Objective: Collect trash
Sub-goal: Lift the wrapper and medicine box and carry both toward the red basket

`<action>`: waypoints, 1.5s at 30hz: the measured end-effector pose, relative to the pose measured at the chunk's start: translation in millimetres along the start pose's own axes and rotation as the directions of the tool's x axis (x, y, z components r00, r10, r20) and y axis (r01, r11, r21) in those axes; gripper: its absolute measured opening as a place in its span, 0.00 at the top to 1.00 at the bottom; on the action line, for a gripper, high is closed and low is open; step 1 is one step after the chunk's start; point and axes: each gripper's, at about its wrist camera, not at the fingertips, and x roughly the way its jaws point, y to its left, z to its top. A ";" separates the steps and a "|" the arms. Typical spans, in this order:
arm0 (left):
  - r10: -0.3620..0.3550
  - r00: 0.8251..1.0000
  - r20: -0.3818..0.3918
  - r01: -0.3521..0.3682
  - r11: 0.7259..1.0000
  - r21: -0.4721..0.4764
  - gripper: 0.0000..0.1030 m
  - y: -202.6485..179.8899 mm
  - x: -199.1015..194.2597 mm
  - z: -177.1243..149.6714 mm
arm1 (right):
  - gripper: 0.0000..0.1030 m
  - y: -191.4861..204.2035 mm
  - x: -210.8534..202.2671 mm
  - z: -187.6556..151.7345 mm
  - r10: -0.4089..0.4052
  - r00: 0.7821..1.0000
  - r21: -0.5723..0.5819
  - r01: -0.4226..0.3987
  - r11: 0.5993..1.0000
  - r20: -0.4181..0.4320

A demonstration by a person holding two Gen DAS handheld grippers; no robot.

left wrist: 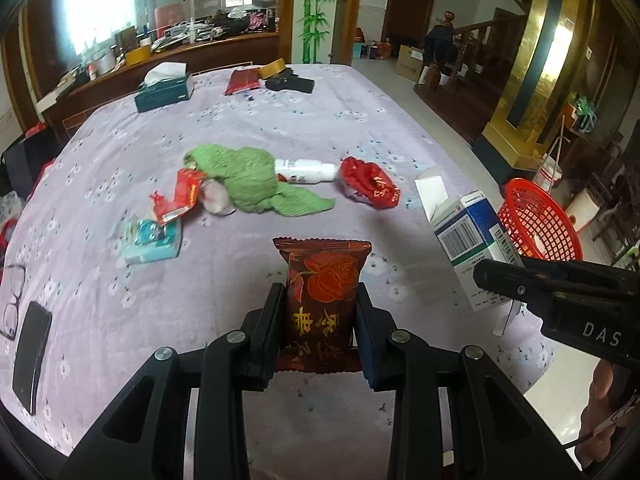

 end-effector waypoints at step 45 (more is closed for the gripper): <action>0.070 0.997 0.011 -0.070 0.996 0.049 0.70 -43.4 23.0 20.0 | 0.59 -60.9 -31.8 -3.3 -0.058 0.998 0.090 0.055 0.994 0.024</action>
